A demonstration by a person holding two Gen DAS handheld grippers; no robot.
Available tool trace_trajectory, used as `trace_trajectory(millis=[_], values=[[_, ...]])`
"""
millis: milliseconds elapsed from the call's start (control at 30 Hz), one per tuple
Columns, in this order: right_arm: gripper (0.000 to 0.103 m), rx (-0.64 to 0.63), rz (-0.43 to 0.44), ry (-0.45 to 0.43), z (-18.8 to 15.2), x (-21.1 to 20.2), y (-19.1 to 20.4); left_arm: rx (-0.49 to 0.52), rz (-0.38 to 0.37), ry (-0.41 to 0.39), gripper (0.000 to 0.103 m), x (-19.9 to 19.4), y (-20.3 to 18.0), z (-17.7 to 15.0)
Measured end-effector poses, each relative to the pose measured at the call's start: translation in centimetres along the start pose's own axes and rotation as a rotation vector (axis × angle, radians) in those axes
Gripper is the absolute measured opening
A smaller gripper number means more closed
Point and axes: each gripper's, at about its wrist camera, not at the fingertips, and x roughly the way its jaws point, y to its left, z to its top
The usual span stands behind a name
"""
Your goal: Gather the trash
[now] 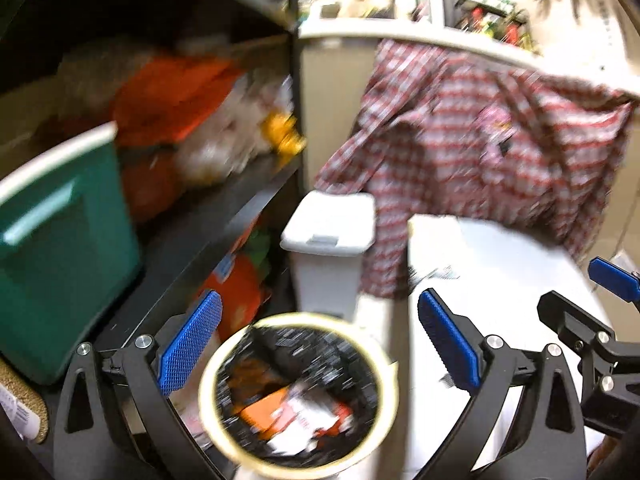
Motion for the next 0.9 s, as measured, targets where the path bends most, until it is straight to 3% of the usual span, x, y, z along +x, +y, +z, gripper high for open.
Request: trace_trajectory(millis=[100,367,467,567,700,900], values=[[0.098,0.003,-0.079,-0.101,0.4,-2.9,-2.5,-0.01,-0.076,-0.088,0.095,-1.6,-3.2,1.5],[0.098,0.04,-0.368,-0.307,-0.4,-7.2,-9.5,0.052,-0.231,-0.229,0.095,-3.2,-12.9,3.4],[0.098,0.091,-0.432,-0.317,-0.6,-7.4,-12.2,0.117,-0.251,-0.253,0.095,-3.0,-16.0,3.1],[0.098,0.13,-0.47,-0.299,-1.0,-7.0,-14.0,0.109,-0.262,-0.254,0.095,-2.7,-17.5,2.4],[0.098,0.135,-0.497,-0.275,-1.9,-6.2,-15.5,0.124,-0.291,-0.214,0.095,-1.4,-18.6,1.8],[0.098,0.137,-0.503,-0.242,-2.7,-5.1,-16.4,0.137,-0.273,-0.195,0.095,-0.1,-18.9,1.3]])
